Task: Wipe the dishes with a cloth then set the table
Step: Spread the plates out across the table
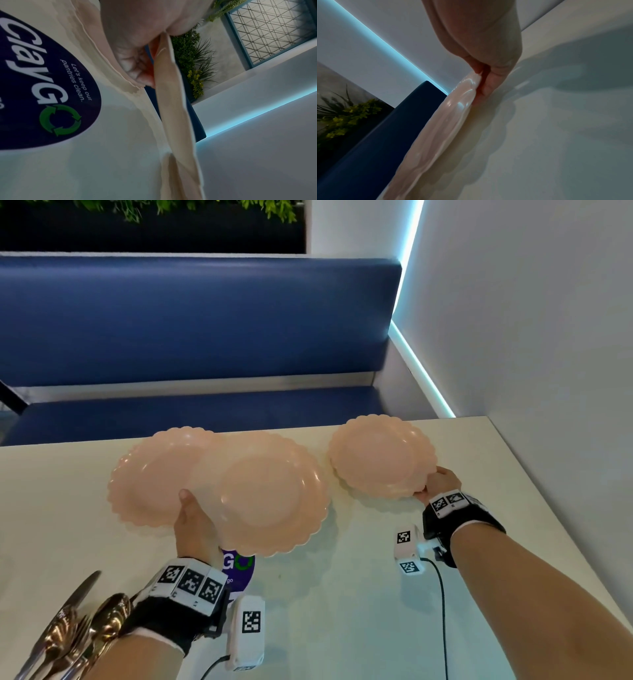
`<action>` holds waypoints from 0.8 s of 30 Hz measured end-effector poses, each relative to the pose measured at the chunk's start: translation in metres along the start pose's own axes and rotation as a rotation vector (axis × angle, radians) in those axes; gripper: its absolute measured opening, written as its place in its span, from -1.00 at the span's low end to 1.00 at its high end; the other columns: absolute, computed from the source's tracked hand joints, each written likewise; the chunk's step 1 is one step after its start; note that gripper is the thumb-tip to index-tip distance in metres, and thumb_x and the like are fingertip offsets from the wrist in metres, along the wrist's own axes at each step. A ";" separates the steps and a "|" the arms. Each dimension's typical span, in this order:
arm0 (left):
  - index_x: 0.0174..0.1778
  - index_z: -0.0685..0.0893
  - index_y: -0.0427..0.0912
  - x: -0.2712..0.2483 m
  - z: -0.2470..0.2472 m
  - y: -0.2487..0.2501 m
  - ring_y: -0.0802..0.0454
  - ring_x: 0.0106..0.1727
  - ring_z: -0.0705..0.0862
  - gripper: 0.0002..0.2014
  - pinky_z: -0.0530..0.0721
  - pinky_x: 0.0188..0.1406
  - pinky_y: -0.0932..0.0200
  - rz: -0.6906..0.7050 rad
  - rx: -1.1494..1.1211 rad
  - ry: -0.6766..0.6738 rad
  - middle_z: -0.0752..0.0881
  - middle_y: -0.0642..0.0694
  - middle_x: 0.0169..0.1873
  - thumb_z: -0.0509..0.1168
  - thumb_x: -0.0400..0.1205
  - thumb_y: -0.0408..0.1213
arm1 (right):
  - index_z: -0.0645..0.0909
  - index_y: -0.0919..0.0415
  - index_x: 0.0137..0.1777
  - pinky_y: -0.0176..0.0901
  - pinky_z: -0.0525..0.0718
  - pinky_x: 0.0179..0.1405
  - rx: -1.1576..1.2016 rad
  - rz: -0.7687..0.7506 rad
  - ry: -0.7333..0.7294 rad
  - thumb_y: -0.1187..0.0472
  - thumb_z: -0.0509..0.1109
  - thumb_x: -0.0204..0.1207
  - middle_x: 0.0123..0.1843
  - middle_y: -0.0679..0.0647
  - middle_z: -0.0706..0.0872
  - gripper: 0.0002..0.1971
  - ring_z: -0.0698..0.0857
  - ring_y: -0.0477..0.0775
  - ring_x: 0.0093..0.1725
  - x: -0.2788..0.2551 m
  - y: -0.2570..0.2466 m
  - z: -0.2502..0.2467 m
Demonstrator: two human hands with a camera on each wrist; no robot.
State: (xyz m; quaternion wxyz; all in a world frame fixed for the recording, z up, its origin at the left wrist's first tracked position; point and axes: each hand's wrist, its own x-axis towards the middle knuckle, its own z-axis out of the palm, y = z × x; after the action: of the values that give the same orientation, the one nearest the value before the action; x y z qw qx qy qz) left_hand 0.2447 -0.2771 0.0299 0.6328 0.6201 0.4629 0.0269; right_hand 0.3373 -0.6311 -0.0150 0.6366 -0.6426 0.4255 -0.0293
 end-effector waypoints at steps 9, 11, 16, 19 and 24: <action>0.52 0.36 -0.04 -0.010 -0.006 -0.008 -0.26 0.47 0.46 -0.18 0.41 0.48 -0.17 -0.049 0.044 0.008 0.48 -0.20 0.48 -0.20 0.51 0.43 | 0.38 0.28 0.50 0.14 0.59 0.20 -0.295 0.033 0.052 0.24 0.17 0.56 0.41 0.27 0.50 -0.52 0.60 0.34 0.20 0.015 0.007 -0.004; 0.52 0.38 -0.06 -0.016 -0.008 -0.008 -0.26 0.42 0.50 -0.20 0.44 0.46 -0.15 -0.076 0.060 -0.022 0.53 -0.21 0.43 -0.20 0.53 0.41 | 0.24 0.24 0.56 0.22 0.46 0.38 -0.499 -0.088 0.166 0.18 0.17 0.60 0.51 0.30 0.33 -0.47 0.48 0.40 0.38 0.000 0.000 -0.004; 0.60 0.22 -0.10 -0.036 -0.008 -0.013 -0.28 0.45 0.44 -0.32 0.37 0.48 -0.15 0.031 0.203 -0.157 0.49 -0.30 0.41 -0.21 0.66 0.25 | 0.50 0.22 0.38 -0.03 0.55 0.21 -0.356 -0.503 -0.174 0.22 0.18 0.64 0.18 0.13 0.58 -0.67 0.59 0.19 0.20 -0.075 -0.003 0.013; 0.55 0.32 -0.14 -0.049 -0.012 -0.017 -0.27 0.14 0.62 -0.29 0.44 0.43 -0.20 0.068 0.324 -0.224 0.64 -0.40 0.11 -0.27 0.66 0.25 | 0.44 0.09 0.41 -0.23 0.58 0.04 -0.391 -0.377 -0.598 0.00 0.06 0.71 0.17 0.01 0.61 -0.64 0.61 -0.01 0.12 -0.130 0.008 0.012; 0.16 0.66 -0.03 -0.061 -0.036 -0.032 -0.13 0.17 0.69 -0.08 0.58 0.31 -0.13 -0.030 0.302 -0.363 0.74 -0.21 0.10 -0.28 0.38 0.58 | 0.64 0.25 0.20 0.08 0.59 0.22 -0.178 -0.136 -0.720 -0.01 0.10 0.68 0.14 0.15 0.72 -0.59 0.66 0.14 0.12 -0.171 0.039 -0.012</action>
State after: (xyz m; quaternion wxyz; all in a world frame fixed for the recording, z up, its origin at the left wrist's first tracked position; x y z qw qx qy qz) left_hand 0.1701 -0.2936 0.0444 0.6060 0.6954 0.3497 -0.1639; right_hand 0.2014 -0.5341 0.0404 0.6836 -0.6914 0.1315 0.1933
